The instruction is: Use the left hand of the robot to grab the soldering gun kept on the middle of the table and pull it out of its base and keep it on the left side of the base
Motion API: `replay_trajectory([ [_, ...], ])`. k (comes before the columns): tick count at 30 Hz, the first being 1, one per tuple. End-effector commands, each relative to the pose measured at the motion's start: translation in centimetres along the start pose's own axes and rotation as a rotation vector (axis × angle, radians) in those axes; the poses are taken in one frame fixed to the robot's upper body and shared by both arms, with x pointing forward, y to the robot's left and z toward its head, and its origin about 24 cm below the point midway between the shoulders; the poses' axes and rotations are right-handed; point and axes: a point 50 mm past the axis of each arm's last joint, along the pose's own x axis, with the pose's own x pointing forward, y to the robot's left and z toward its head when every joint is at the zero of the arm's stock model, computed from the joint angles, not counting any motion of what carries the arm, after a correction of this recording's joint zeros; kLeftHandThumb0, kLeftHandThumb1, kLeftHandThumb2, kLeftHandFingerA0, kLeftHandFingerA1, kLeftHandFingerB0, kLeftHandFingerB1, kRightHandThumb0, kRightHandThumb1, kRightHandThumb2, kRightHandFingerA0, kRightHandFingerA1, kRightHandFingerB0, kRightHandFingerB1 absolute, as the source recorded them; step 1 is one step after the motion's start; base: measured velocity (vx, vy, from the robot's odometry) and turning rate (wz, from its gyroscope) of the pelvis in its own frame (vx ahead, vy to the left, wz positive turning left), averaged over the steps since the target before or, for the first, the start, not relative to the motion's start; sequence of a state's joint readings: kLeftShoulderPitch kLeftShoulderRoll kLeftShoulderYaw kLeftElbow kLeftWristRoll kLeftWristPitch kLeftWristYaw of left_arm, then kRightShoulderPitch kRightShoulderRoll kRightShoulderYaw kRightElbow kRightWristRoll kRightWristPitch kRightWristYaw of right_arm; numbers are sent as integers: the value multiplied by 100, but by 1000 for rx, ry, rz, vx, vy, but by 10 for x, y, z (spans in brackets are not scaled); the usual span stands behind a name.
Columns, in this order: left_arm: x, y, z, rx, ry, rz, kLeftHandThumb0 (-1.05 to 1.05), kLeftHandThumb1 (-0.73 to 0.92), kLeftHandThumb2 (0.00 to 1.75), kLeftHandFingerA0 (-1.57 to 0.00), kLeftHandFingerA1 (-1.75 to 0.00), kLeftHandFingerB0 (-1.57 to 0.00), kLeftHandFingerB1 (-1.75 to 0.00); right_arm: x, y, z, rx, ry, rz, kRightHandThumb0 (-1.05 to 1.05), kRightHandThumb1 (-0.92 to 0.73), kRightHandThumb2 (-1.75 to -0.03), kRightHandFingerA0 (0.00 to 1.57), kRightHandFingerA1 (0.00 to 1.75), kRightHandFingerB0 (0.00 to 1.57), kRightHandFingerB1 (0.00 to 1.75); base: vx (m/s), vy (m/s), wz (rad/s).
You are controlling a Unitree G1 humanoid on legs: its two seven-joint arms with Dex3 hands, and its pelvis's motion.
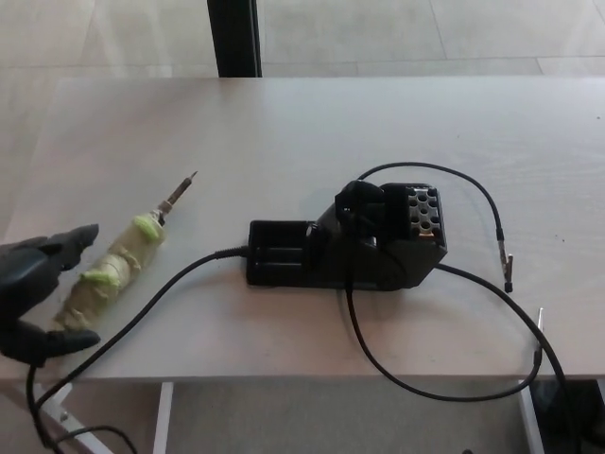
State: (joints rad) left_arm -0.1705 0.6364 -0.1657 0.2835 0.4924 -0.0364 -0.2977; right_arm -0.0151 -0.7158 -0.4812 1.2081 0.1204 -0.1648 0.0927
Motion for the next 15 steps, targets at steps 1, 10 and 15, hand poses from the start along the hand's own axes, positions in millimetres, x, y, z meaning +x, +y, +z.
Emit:
replay_trajectory([
  [1,-55,102,-7,-952,-265,353,-76,73,81,0,0,0,0,-1,-11,6,5,-36,-11,-48,-57,-56,76,85,42,37,0,0,0],
  [10,-133,155,-24,-1390,-650,797,-72,84,77,0,0,0,-12,-1,-13,3,-13,-6,-17,-47,-55,-56,76,79,42,36,0,0,0],
  [15,-166,129,-68,-1425,-519,958,-81,63,101,0,-64,0,-41,-1,-14,5,12,-27,-18,-50,-55,-55,79,95,42,37,0,0,0],
])
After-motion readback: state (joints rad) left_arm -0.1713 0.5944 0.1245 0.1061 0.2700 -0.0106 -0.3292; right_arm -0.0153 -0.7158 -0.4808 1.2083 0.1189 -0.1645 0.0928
